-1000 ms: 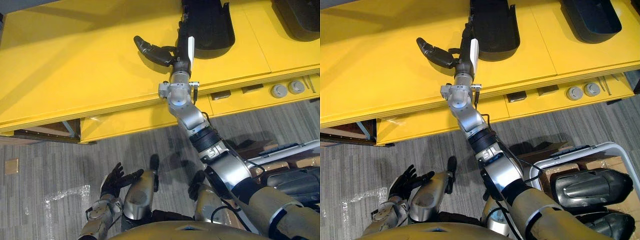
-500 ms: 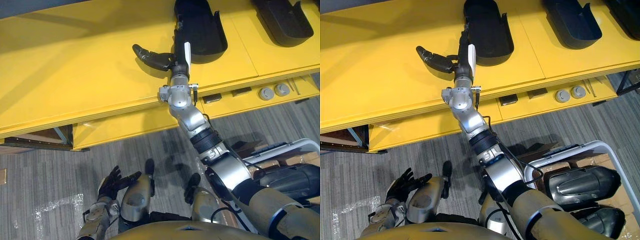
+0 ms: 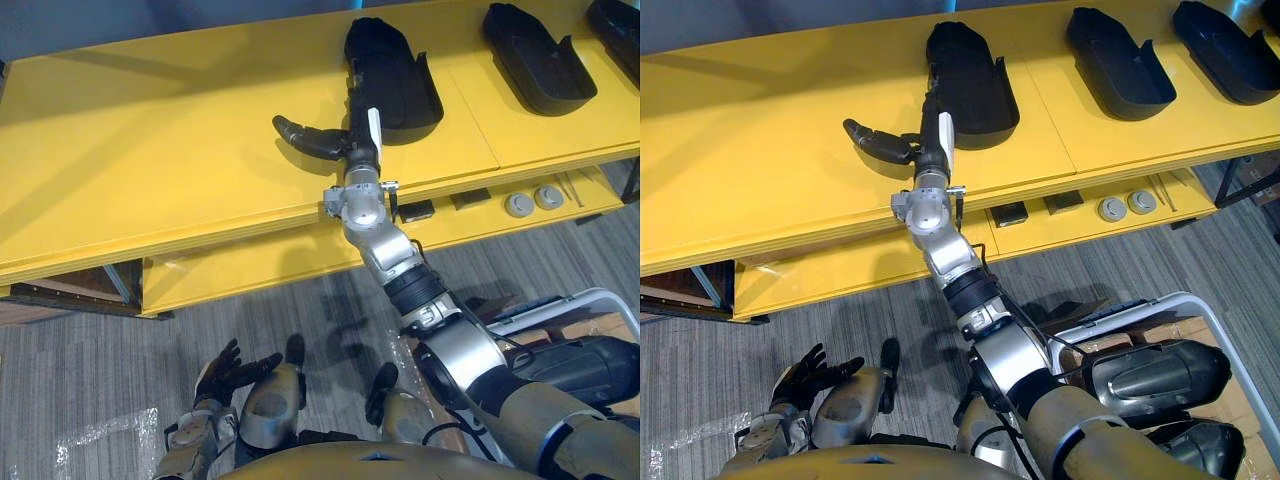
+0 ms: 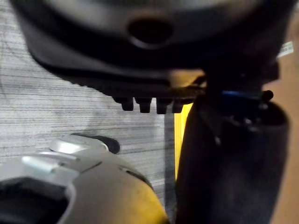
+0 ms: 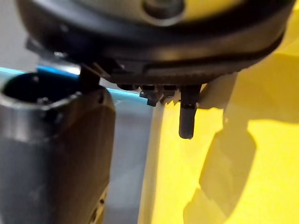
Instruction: Walk over and take three plastic housings, then place them on the shelf
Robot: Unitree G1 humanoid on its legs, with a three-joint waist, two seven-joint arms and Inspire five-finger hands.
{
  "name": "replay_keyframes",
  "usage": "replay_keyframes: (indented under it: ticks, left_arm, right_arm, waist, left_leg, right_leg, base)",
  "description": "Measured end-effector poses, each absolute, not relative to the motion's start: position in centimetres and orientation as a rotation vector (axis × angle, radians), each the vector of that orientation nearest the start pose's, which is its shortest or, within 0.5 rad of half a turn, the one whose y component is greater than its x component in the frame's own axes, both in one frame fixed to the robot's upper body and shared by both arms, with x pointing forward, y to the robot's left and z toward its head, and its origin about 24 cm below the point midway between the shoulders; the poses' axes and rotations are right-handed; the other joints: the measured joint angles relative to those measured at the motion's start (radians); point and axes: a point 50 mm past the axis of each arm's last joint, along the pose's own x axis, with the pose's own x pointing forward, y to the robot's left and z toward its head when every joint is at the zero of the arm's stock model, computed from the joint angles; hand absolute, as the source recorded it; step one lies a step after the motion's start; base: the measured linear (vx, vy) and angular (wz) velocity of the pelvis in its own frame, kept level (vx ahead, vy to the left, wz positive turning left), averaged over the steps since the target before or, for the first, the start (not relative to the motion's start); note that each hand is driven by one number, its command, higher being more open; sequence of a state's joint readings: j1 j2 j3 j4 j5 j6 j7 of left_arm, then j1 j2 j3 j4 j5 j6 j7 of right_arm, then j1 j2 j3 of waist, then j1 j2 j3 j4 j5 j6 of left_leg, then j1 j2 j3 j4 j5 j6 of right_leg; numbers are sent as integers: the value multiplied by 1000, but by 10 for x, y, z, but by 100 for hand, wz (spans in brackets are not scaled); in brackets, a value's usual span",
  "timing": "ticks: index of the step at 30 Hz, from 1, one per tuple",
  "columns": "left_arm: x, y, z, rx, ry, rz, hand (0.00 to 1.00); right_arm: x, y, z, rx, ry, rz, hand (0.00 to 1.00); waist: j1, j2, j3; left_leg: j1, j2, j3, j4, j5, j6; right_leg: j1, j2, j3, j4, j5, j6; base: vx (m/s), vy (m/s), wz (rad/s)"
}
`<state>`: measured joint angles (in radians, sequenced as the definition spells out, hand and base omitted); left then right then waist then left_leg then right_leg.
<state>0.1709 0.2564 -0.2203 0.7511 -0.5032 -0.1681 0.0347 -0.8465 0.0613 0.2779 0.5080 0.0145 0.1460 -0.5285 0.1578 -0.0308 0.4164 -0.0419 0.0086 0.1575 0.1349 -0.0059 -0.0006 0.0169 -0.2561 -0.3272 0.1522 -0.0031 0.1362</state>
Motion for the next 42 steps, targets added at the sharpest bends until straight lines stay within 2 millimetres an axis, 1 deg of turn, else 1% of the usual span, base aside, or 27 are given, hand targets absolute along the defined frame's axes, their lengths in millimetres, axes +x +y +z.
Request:
replay_keyframes:
  ticks: [13,16,18,19,20,21,22,23,24,25,26,27,28,29,30,32,33,34,35,36,38,39,41,42]
  left_arm:
    - [120,211,-128,-135,787,190,100]
    - [119,212,-128,-136,788,191,100]
    - [117,213,-128,-137,792,196,100]
    - [114,214,-129,-137,800,203,100]
    - [110,217,-130,-139,808,217,100]
    - [108,218,-130,-133,812,221,100]
    - [104,221,-131,-112,819,225,100]
    - [98,224,-132,-103,835,236,100]
    - [95,226,-133,-84,846,235,100]
    - [90,229,-136,-61,870,239,100]
    - [88,230,-137,-48,880,239,100]
    - [84,233,-139,-38,899,259,100]
    - [84,234,-139,-36,900,265,100]
    - [83,235,-139,-32,902,268,100]
    - [82,236,-140,-15,911,268,100]
    - [79,236,-141,-14,925,272,100]
    - [76,235,-143,-16,937,276,100]
    - [73,234,-145,-17,951,278,100]
    - [70,232,-147,-10,965,275,100]
    - [69,231,-147,-5,972,271,100]
    - [66,226,-149,-35,979,291,100]
    - [66,225,-150,-39,982,291,100]
    - [66,219,-151,-60,992,272,100]
    - [65,218,-152,-66,995,265,100]
  right_arm:
    - [367,-35,156,-181,-171,-44,100]
    - [367,-34,157,-169,-190,-21,100]
    - [365,-33,157,-123,-202,18,100]
    - [358,-33,155,-71,-211,59,100]
    - [347,-32,155,-35,-241,107,100]
    - [340,-31,156,-21,-262,135,100]
    - [324,-30,159,1,-306,226,100]
    - [308,-33,163,-16,-359,329,100]
    - [300,-36,165,-27,-384,369,100]
    - [287,-44,170,-23,-422,419,100]
    - [283,-50,172,-12,-434,430,100]
    - [276,-73,174,34,-441,417,100]
    - [275,-84,172,62,-435,399,100]
    - [274,-95,170,90,-425,377,100]
    - [267,-131,158,159,-393,281,100]
    - [260,-155,146,184,-371,197,100]
    - [251,-177,136,196,-355,106,100]
    - [244,-191,127,212,-335,45,100]
    - [232,-210,117,217,-309,-39,100]
    - [226,-218,112,214,-295,-83,100]
    - [197,-247,88,224,-222,-292,100]
    - [189,-253,81,231,-200,-351,100]
    - [152,-278,57,291,-130,-564,100]
    - [143,-282,53,298,-121,-604,100]
  waist:
    - [-2,-5,-36]
    - [-6,-6,-38]
    - [-12,-12,-45]
    - [-17,-17,-59]
    - [-28,-27,-74]
    - [-34,-33,-78]
    - [-49,-45,-91]
    - [-66,-57,-112]
    - [-75,-63,-123]
    - [-91,-72,-146]
    - [-99,-76,-156]
    - [-119,-86,-183]
    - [-124,-90,-190]
    - [-130,-92,-200]
    - [-149,-95,-218]
    - [-166,-94,-235]
    - [-184,-86,-241]
    - [-199,-78,-250]
    - [-222,-65,-256]
    - [-232,-58,-261]
    - [-275,-34,-272]
    - [-282,-30,-275]
    - [-327,-17,-285]
    - [-338,-15,-285]
  left_leg:
    - [17,-1,2,-22,2,0]
    - [18,-1,2,-32,6,-1]
    - [18,1,5,-36,8,-3]
    - [18,2,7,-42,8,-3]
    - [25,2,15,-54,8,-4]
    - [32,3,21,-59,7,-6]
    - [48,4,36,-71,5,-8]
    - [61,6,57,-82,0,-13]
    - [71,7,67,-89,-2,-15]
    - [84,10,86,-98,-8,-20]
    - [93,12,98,-105,-11,-22]
    - [115,21,131,-113,-21,-29]
    - [122,23,141,-117,-24,-32]
    - [126,26,150,-122,-25,-33]
    - [140,32,181,-127,-34,-38]
    - [144,35,205,-130,-39,-41]
    - [157,37,230,-141,-42,-44]
    - [159,39,247,-141,-46,-46]
    - [168,42,270,-142,-54,-49]
    - [172,44,281,-142,-57,-51]
    - [193,53,326,-142,-72,-60]
    - [198,56,337,-141,-75,-63]
    - [211,67,381,-142,-84,-74]
    - [215,69,391,-142,-86,-76]
  right_leg:
    - [23,6,-3,-36,17,1]
    - [23,9,-3,-45,18,-1]
    - [23,13,-2,-58,24,0]
    - [24,16,-2,-70,28,0]
    - [25,19,3,-78,30,1]
    - [30,21,7,-86,32,2]
    - [36,25,21,-99,36,2]
    - [36,29,43,-109,38,2]
    - [37,31,55,-112,38,2]
    - [37,35,71,-119,38,1]
    - [37,39,85,-120,38,1]
    - [36,49,116,-122,38,-1]
    - [36,53,126,-122,38,-1]
    - [34,56,137,-123,38,-2]
    - [26,66,169,-123,40,-6]
    - [13,71,195,-123,41,-7]
    - [6,77,221,-123,42,-8]
    - [-3,82,238,-123,43,-10]
    - [-9,87,263,-124,43,-10]
    - [-13,90,277,-123,43,-10]
    - [-21,104,325,-124,42,-11]
    - [-22,106,336,-124,42,-12]
    - [-34,125,377,-123,40,-16]
    - [-37,129,387,-123,41,-17]
  base:
    - [0,0,0]
    - [0,0,0]
    - [22,-3,-1]
    - [66,-5,-7]
    - [78,-4,-12]
    - [97,0,-25]
    - [126,10,-43]
    - [130,13,-48]
    - [131,16,-52]
    - [67,7,-42]
    - [91,4,-66]
    - [64,-2,-58]
    - [68,-4,-54]
    - [42,-2,-50]
    - [34,5,-52]
    - [36,12,-52]
    - [34,13,-55]
    - [50,16,-67]
    - [33,11,-54]
    - [45,9,-62]
    - [37,-2,-61]
    - [32,-6,-55]
    - [17,-34,-53]
    - [4,-47,-58]
